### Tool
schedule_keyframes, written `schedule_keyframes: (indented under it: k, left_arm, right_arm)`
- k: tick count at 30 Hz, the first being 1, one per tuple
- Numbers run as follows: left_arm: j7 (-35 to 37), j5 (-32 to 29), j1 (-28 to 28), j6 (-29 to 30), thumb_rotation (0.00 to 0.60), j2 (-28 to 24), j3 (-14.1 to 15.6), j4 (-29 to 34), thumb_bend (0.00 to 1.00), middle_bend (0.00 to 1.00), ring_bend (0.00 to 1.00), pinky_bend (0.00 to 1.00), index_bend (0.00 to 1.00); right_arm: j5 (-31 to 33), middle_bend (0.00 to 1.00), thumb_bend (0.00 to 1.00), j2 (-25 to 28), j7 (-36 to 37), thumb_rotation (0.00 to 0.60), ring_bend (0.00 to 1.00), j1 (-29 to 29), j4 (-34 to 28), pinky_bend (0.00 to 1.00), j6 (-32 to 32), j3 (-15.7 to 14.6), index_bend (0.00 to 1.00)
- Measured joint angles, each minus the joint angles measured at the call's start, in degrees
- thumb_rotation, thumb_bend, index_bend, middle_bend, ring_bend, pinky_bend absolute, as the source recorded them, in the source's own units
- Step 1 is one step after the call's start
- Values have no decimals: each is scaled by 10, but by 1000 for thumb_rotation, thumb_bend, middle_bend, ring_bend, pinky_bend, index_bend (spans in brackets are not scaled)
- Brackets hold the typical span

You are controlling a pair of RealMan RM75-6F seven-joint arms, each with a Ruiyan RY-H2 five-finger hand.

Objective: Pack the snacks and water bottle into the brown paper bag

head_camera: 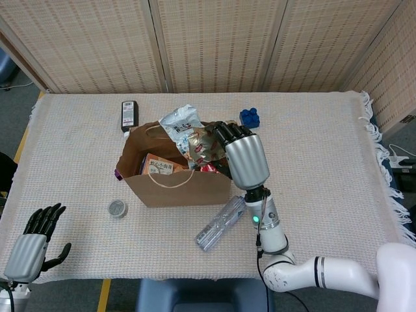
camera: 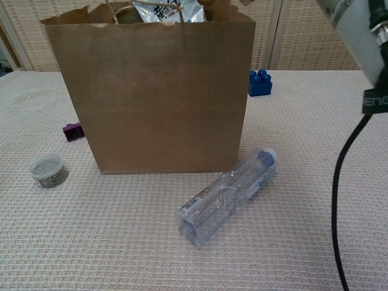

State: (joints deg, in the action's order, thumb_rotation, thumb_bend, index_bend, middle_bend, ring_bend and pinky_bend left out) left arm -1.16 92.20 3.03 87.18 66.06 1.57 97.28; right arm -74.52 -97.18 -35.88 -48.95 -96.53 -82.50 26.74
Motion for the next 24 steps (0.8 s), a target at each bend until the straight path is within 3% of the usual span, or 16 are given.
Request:
schedule_keyframes:
  k: [3, 14, 19, 24]
  left_arm:
    - [5, -2, 0, -1, 600, -2, -1, 0, 365, 0, 0, 28, 0]
    - [9, -4, 2, -5, 600, -3, -1, 1, 366, 0, 0, 28, 0]
    - [15, -11, 2, -7, 600, -5, -3, 0, 365, 0, 0, 28, 0]
    - [21, -15, 3, -8, 600, -7, -5, -1, 365, 0, 0, 28, 0]
  right_arm:
    - [13, 511, 457, -36, -9, 600, 541, -24, 33, 617, -1, 12, 598]
    - [33, 511, 458, -73, -5, 600, 531, -47, 78, 612, 7, 17, 567]
    - [16, 511, 458, -97, 45, 600, 531, -68, 84, 612, -10, 47, 567]
    - [13, 511, 458, -110, 34, 600, 531, -87, 98, 612, -16, 60, 563]
